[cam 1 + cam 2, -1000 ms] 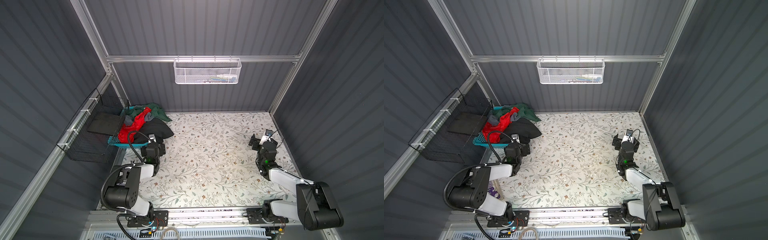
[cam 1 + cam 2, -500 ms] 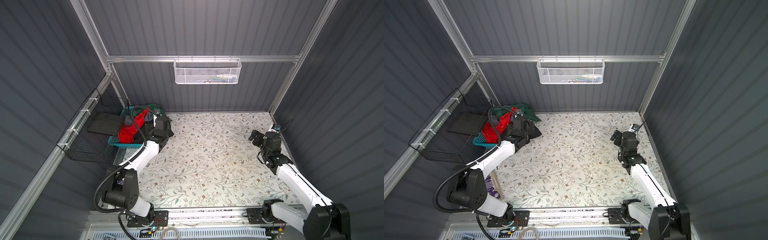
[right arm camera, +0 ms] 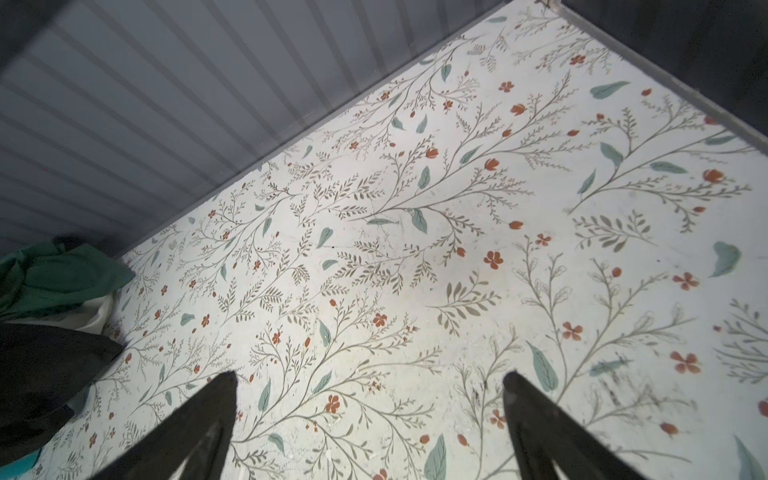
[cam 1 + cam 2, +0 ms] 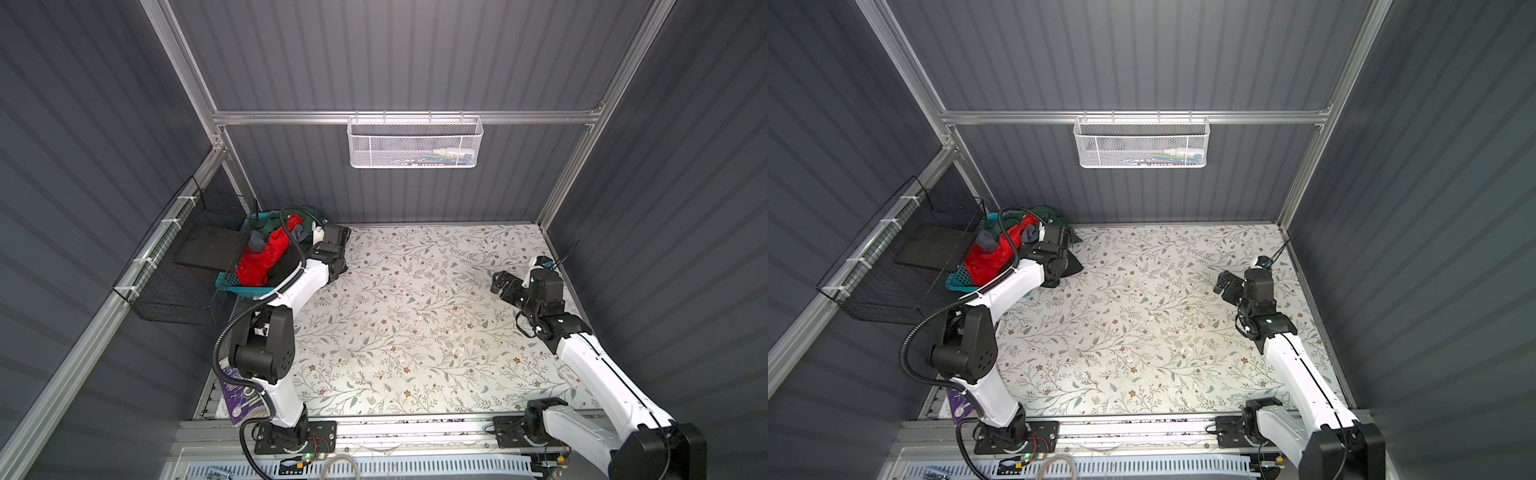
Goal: Fold and stack the t-shirts
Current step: 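Reach the left gripper into the teal basket toward the red shirt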
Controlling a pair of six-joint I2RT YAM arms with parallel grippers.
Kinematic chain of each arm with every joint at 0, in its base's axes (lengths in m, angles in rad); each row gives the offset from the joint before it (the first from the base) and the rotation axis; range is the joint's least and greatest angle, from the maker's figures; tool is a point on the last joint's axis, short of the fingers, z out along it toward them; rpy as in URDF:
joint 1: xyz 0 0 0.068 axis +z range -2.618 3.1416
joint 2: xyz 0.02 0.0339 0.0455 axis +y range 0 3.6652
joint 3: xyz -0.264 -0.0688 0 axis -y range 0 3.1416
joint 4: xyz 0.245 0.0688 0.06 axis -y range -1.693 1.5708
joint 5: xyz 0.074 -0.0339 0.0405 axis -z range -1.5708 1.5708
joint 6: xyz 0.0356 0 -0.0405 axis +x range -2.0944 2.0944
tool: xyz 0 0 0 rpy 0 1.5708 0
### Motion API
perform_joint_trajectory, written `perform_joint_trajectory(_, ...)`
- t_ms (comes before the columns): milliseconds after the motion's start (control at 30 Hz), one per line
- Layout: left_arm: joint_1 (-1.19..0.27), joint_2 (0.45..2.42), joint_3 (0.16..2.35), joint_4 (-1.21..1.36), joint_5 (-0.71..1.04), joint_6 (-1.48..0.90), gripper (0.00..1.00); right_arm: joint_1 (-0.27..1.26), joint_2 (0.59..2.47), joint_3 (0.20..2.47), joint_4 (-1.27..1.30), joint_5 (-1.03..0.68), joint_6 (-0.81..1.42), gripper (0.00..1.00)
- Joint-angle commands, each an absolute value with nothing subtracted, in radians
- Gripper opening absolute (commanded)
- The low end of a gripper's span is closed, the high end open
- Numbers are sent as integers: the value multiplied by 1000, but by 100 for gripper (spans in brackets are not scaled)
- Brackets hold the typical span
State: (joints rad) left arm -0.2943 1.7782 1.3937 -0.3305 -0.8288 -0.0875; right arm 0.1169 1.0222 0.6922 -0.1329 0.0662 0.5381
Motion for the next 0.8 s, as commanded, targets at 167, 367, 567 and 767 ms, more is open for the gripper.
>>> perform_joint_trajectory(167, -242, 1813, 1533, -419, -861, -100, 86, 118, 1022, 698, -184, 29, 533, 99)
perform_joint_trajectory(367, -189, 1847, 1604, -487, -854, -119, 79, 119, 1006, 682, -196, 11, 540, 99)
perform_joint_trajectory(567, -167, 1894, 1662, -512, -889, -99, 74, 118, 979, 657, -182, 3, 545, 99)
perform_joint_trajectory(767, -160, 1947, 1705, -524, -935, -73, 73, 118, 980, 659, -215, 42, 546, 99)
